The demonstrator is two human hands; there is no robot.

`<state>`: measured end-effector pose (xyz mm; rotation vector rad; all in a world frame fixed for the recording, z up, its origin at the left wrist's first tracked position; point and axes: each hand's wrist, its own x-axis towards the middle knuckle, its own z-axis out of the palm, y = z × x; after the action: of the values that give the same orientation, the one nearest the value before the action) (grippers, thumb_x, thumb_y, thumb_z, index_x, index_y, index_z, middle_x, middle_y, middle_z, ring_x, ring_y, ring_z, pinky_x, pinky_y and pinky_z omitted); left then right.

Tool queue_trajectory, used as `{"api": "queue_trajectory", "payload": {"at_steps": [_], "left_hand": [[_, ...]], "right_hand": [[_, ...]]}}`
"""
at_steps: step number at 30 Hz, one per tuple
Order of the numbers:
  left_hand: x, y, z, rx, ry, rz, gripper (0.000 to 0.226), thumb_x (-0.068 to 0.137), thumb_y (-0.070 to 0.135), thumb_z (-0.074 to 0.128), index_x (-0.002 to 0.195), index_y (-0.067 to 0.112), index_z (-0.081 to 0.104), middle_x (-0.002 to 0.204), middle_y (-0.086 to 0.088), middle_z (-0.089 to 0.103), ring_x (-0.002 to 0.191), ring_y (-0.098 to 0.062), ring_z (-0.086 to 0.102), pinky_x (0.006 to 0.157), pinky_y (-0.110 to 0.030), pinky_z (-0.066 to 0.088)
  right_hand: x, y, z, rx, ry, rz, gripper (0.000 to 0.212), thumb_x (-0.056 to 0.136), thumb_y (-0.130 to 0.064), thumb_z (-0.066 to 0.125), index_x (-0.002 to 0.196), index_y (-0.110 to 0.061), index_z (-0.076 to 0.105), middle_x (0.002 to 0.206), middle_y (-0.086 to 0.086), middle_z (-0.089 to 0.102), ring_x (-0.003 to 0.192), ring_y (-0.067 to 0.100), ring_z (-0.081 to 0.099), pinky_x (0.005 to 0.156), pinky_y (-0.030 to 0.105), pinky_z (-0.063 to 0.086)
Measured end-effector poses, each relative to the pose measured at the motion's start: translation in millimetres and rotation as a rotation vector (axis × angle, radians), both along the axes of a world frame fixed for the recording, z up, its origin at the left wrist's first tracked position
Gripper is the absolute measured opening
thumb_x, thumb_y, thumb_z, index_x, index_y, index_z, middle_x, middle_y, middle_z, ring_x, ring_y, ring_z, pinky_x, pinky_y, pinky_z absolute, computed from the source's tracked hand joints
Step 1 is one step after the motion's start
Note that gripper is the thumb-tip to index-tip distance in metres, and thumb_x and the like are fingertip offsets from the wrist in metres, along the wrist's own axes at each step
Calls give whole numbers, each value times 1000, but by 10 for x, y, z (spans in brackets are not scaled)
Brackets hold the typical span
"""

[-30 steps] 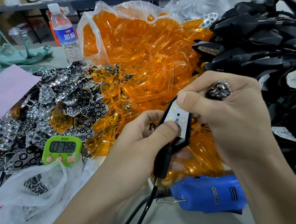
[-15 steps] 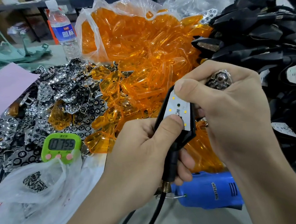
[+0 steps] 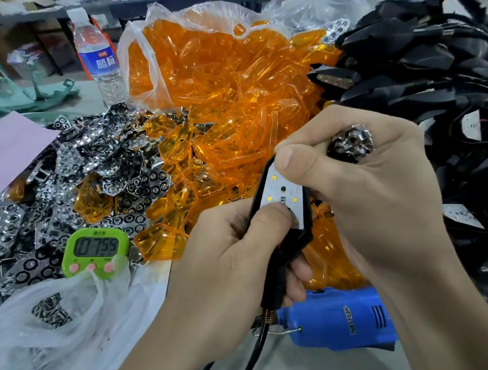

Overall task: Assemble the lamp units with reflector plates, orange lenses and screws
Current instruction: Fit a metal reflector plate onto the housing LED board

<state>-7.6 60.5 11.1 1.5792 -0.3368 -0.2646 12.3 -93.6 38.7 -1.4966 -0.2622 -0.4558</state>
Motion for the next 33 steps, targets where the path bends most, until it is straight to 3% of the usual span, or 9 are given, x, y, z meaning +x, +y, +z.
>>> {"api": "queue_trajectory", "payload": {"at_steps": [5,9,13,21,28,33], "left_hand": [[7,-3,0,-70,37,23,13,91,29,58,87,27,70,70,-15,71,51,-22,63,48,-30,52],[20,-5,0,-125,46,34,16,90,28,56,92,24,71,78,-13,73,48,-22,59,43,-30,47],[38,-2,-19,-121,10,52,19,98,32,53,92,28,70,75,-5,71,45,-20,55,40,-25,40],[77,39,-49,-107,-10,55,17,96,38,58,93,26,71,72,-19,67,45,-27,49,38,-23,36],[78,47,-61,-201,40,-47,17,94,19,55,104,19,68,78,-10,67,50,-27,51,39,-24,38],[138,97,-42,-234,45,-185,27,92,4,57,117,12,64,90,-10,67,60,-22,63,49,-26,49]], "right_hand": [[-31,52,-28,37,63,3,20,85,3,74,69,-8,73,54,2,53,50,4,52,51,14,43],[-28,70,-56,57,155,41,20,85,3,73,67,-6,73,54,7,51,45,6,49,42,18,40],[-17,104,-71,26,163,31,19,85,3,75,68,-6,73,54,4,53,48,6,49,47,16,42],[-34,69,-46,-26,182,68,20,86,-6,73,68,-11,73,55,4,52,50,7,48,49,16,42],[-56,48,-27,31,246,81,23,93,-3,66,70,-3,69,57,9,49,47,16,44,40,27,39],[-73,47,-7,77,209,80,19,93,-1,64,75,2,69,56,5,48,45,11,48,38,28,39]]}}
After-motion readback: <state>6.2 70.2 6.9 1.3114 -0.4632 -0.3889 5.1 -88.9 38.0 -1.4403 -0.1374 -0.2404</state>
